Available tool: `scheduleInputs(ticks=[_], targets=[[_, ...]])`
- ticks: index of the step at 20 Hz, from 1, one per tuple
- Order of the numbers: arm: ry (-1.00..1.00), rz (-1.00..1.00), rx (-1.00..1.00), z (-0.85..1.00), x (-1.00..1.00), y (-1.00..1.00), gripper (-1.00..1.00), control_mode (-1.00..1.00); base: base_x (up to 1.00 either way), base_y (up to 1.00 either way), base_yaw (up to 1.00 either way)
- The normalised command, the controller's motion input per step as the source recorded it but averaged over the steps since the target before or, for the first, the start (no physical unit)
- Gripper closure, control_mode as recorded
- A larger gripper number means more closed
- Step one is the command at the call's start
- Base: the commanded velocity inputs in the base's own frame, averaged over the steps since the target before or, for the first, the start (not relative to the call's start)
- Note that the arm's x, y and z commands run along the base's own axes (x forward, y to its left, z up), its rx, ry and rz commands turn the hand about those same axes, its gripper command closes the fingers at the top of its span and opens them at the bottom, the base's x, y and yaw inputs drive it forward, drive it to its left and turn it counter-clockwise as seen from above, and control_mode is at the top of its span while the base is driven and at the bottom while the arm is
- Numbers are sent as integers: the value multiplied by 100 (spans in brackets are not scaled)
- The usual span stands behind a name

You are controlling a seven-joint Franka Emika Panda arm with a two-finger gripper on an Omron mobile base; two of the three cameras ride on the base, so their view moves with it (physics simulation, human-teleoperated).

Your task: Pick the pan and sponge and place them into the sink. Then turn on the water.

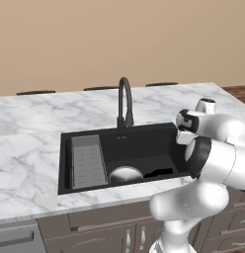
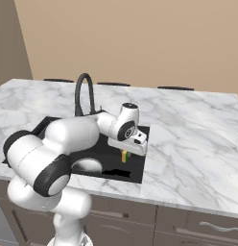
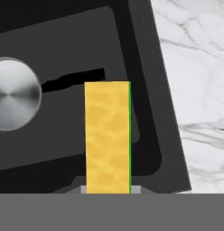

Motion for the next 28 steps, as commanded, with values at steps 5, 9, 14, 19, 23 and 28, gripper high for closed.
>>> scheduleInputs(ticks=[5,9,14,19,23,28], targets=[[0,-1,4,-1,5,39,100,-100,0,0,0],[5,-1,4,-1,10,41,100,-100,0,0,0],[2,-1,6,-6,15,30,100,-100,0,0,0],[0,0,5,-14,18,21,100,-100,0,0,0],[-2,0,5,-18,18,20,100,-100,0,0,0],[-6,0,2,-16,18,28,100,-100,0,0,0]])
